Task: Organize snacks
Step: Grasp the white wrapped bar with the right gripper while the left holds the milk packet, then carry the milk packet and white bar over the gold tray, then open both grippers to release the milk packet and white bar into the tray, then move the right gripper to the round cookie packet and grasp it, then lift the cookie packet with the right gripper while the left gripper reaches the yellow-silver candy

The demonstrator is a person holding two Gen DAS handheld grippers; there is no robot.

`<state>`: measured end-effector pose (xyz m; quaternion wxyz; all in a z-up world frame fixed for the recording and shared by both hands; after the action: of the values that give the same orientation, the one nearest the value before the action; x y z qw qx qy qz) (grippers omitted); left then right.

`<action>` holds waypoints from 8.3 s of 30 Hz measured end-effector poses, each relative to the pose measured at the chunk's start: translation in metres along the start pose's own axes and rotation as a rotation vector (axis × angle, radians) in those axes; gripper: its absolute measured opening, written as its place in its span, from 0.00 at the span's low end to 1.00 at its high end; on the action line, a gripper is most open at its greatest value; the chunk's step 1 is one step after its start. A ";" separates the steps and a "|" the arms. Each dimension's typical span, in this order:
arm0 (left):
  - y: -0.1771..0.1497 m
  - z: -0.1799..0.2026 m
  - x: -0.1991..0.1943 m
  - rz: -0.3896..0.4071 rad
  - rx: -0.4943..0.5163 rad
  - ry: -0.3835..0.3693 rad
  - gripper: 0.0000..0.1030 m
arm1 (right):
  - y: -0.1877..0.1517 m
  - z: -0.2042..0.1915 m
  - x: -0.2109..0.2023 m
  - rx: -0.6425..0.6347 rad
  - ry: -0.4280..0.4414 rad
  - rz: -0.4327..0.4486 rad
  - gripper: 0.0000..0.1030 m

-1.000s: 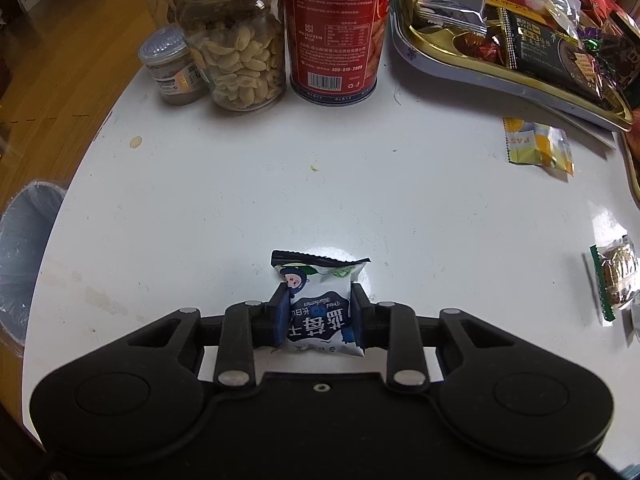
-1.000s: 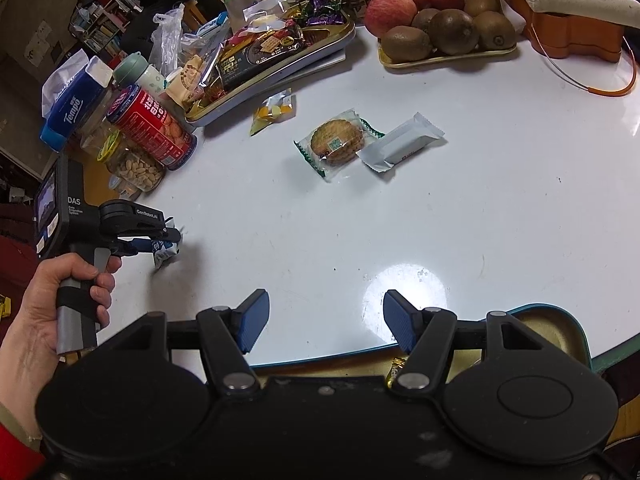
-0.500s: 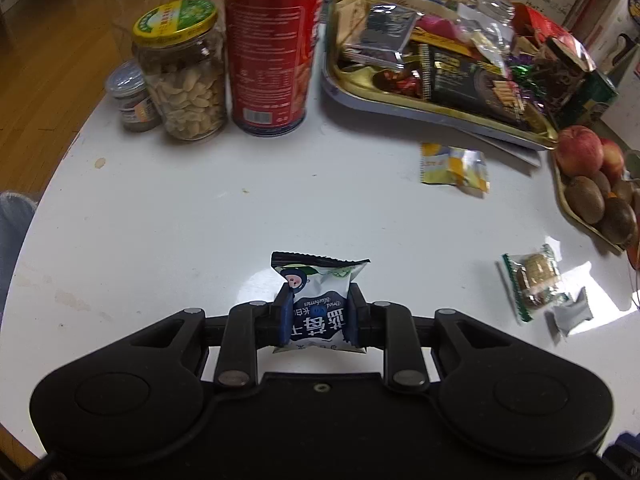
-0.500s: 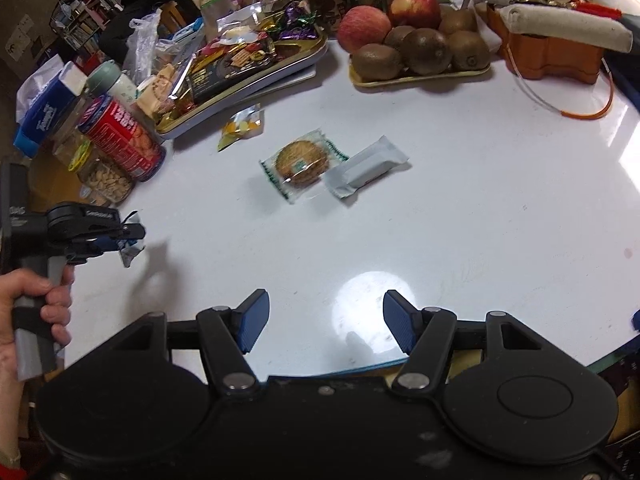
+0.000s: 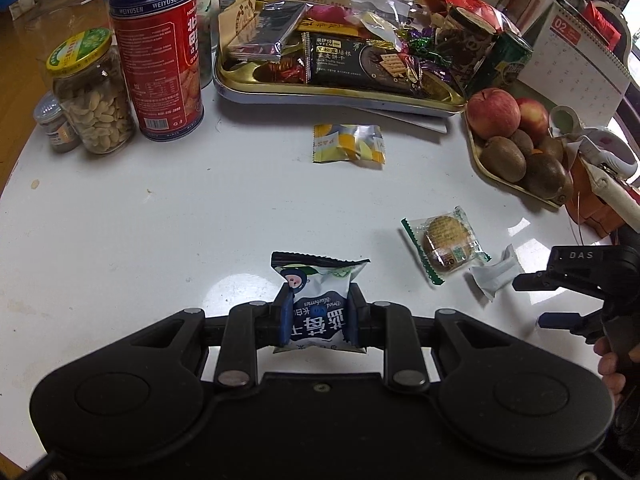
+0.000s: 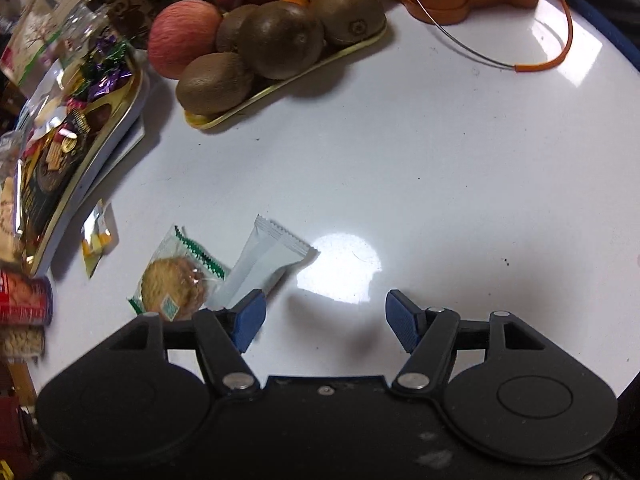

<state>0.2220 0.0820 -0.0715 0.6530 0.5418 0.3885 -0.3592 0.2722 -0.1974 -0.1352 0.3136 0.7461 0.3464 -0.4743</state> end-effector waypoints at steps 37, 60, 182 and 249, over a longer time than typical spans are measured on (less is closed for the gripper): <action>0.015 -0.017 -0.013 0.028 -0.077 -0.032 0.33 | 0.000 -0.064 0.027 -0.338 -0.173 0.106 0.21; 0.006 -0.009 -0.015 0.052 -0.009 0.014 0.33 | -0.049 -0.039 -0.067 -0.404 0.081 0.154 0.20; -0.016 -0.040 -0.008 -0.124 -0.207 -0.028 0.58 | -0.006 -0.119 0.021 -0.778 -0.243 0.187 0.66; -0.021 -0.030 0.004 -0.137 -0.089 0.040 0.57 | -0.037 -0.061 0.015 -0.460 0.176 -0.008 0.31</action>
<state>0.2014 0.1080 -0.0874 0.6426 0.4914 0.4531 -0.3745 0.2769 -0.1249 -0.1327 0.4420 0.6923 0.4740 -0.3172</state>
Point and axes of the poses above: each gripper's, at about its wrist camera, not at the fingertips, and x roughly the way its jaws point, z to its right, y to its top, the point moved 8 cm from there along x, roughly the way its jaws point, and after that the axes turned 7 degrees about y, right-handed, at the moved point
